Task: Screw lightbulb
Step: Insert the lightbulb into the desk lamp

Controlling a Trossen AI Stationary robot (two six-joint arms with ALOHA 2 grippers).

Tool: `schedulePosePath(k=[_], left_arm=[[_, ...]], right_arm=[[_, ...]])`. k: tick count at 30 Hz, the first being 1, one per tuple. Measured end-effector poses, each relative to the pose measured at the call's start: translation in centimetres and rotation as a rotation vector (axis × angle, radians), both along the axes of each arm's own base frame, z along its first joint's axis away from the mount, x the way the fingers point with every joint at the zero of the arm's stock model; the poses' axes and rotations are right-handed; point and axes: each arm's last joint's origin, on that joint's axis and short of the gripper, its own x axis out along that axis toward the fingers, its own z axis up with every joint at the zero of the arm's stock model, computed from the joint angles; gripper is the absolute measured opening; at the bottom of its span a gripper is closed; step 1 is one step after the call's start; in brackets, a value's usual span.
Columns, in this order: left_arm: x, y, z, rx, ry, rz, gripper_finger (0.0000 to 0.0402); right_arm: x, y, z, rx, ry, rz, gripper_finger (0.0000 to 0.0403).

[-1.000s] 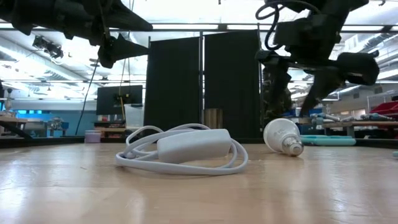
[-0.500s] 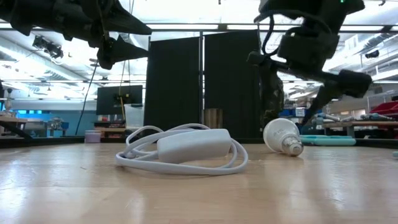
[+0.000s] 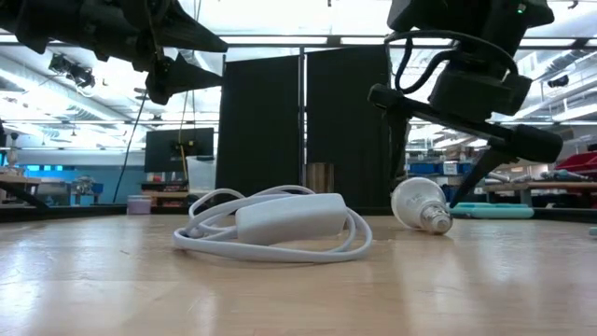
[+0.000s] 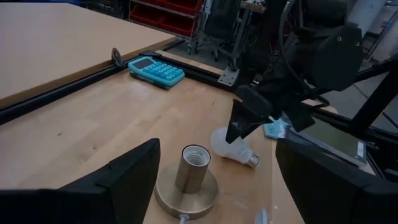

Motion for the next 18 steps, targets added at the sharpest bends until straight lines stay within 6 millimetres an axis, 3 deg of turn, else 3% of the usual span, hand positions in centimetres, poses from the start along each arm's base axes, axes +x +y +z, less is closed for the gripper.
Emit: schedulePosePath(k=[18], left_arm=[[0.0, 0.0, -0.1, -0.021, 0.003, -0.004, 0.0326]], right_arm=[[0.5, -1.4, -0.1, 0.207, -0.017, -0.151, 0.0329]])
